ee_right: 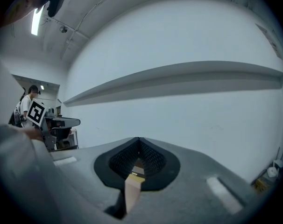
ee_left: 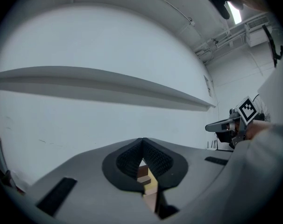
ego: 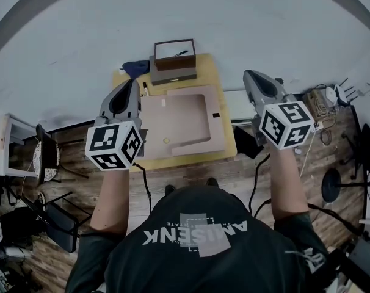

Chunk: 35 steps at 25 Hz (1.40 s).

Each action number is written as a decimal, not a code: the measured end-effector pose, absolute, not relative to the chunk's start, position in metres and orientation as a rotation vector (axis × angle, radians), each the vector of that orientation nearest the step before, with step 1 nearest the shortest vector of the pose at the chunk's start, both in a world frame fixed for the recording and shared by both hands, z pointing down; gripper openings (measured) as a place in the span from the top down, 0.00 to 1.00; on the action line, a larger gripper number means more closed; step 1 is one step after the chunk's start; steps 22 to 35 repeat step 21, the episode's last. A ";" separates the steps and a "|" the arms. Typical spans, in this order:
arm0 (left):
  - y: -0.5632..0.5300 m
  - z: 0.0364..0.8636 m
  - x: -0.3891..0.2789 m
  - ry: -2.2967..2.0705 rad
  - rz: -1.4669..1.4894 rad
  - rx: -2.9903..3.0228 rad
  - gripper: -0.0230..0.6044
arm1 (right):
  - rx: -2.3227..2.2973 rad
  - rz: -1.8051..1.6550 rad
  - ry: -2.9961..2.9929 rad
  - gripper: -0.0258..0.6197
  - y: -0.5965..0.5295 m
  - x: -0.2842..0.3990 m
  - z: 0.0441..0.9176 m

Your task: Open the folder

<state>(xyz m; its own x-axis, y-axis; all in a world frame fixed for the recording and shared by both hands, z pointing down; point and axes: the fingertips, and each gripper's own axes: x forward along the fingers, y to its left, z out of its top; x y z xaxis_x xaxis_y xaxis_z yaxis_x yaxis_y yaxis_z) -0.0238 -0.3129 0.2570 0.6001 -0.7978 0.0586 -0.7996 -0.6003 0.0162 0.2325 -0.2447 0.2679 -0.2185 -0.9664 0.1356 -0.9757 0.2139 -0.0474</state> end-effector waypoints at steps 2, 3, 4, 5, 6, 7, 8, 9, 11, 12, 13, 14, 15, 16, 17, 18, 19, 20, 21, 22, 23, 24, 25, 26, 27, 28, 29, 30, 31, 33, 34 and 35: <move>-0.314 0.259 -0.024 -1.423 0.104 2.780 0.96 | 1.916 0.193 -2.388 0.95 -0.245 0.233 0.268; -0.314 0.261 -0.024 -1.445 0.131 2.785 0.96 | 1.918 0.195 -2.385 0.95 -0.245 0.233 0.269; -0.315 0.263 -0.024 -1.460 0.155 2.790 0.96 | 1.919 0.196 -2.382 0.95 -0.245 0.233 0.269; -0.315 0.265 -0.024 -1.466 0.166 2.792 0.96 | 1.921 0.197 -2.381 0.95 -0.246 0.232 0.269; -0.316 0.265 -0.025 -1.468 0.161 2.790 0.96 | 1.921 0.197 -2.379 0.95 -0.246 0.232 0.269; -0.316 0.265 -0.025 -1.467 0.147 2.783 0.96 | 1.922 0.198 -2.377 0.95 -0.246 0.232 0.269; -0.316 0.265 -0.026 -1.465 0.132 2.774 0.96 | 1.923 0.198 -2.375 0.95 -0.245 0.233 0.269; -0.317 0.265 -0.027 -1.462 0.122 2.766 0.96 | 1.925 0.198 -2.372 0.95 -0.245 0.233 0.270; -0.318 0.265 -0.029 -1.460 0.116 2.760 0.96 | 1.928 0.198 -2.364 0.95 -0.245 0.234 0.270; -0.318 0.265 -0.029 -1.461 0.117 2.758 0.96 | 1.929 0.198 -2.360 0.95 -0.245 0.234 0.270; -0.318 0.265 -0.030 -1.464 0.117 2.757 0.96 | 1.929 0.199 -2.357 0.95 -0.245 0.235 0.270; -0.318 0.265 -0.030 -1.467 0.117 2.757 0.96 | 1.929 0.200 -2.354 0.95 -0.245 0.235 0.271; -0.318 0.265 -0.031 -1.469 0.119 2.758 0.96 | 1.930 0.201 -2.350 0.95 -0.245 0.235 0.272; -0.318 0.266 -0.031 -1.470 0.121 2.758 0.96 | 1.933 0.203 -2.345 0.95 -0.245 0.236 0.272; -0.318 0.266 -0.031 -1.470 0.122 2.758 0.96 | 1.938 0.205 -2.341 0.95 -0.245 0.236 0.273; -0.318 0.266 -0.030 -1.468 0.121 2.758 0.96 | 1.943 0.206 -2.337 0.95 -0.245 0.237 0.273; -0.318 0.265 -0.030 -1.466 0.120 2.757 0.96 | 1.949 0.207 -2.334 0.95 -0.245 0.238 0.273; -0.318 0.265 -0.030 -1.464 0.118 2.757 0.96 | 1.954 0.207 -2.332 0.95 -0.244 0.239 0.273; -0.318 0.265 -0.030 -1.462 0.116 2.756 0.96 | 1.960 0.208 -2.329 0.95 -0.244 0.240 0.273; -0.318 0.265 -0.030 -1.462 0.116 2.756 0.96 | 1.960 0.208 -2.329 0.95 -0.244 0.240 0.273; -0.318 0.265 -0.030 -1.462 0.116 2.756 0.96 | 1.960 0.208 -2.329 0.95 -0.244 0.240 0.273; -0.318 0.265 -0.030 -1.462 0.116 2.756 0.96 | 1.960 0.208 -2.329 0.95 -0.244 0.240 0.273; -0.318 0.265 -0.030 -1.462 0.116 2.756 0.96 | 1.960 0.208 -2.329 0.95 -0.244 0.240 0.273; -0.318 0.265 -0.030 -1.462 0.116 2.756 0.96 | 1.960 0.208 -2.329 0.95 -0.244 0.240 0.273; -0.318 0.265 -0.030 -1.462 0.116 2.756 0.96 | 1.960 0.208 -2.329 0.95 -0.244 0.240 0.273; -0.318 0.265 -0.030 -1.462 0.116 2.756 0.96 | 1.960 0.208 -2.329 0.95 -0.244 0.240 0.273; -0.318 0.265 -0.030 -1.462 0.116 2.756 0.96 | 1.960 0.208 -2.329 0.95 -0.244 0.240 0.273; -0.318 0.265 -0.030 -1.462 0.116 2.756 0.96 | 1.960 0.208 -2.329 0.95 -0.244 0.240 0.273; -0.318 0.265 -0.030 -1.462 0.116 2.756 0.96 | 1.960 0.208 -2.329 0.95 -0.244 0.240 0.273; -0.318 0.265 -0.030 -1.462 0.116 2.756 0.96 | 1.960 0.208 -2.329 0.95 -0.244 0.240 0.273; -0.318 0.265 -0.030 -1.462 0.116 2.756 0.96 | 1.960 0.208 -2.329 0.95 -0.244 0.240 0.273; -0.318 0.265 -0.030 -1.462 0.116 2.756 0.96 | 1.960 0.208 -2.329 0.95 -0.244 0.240 0.273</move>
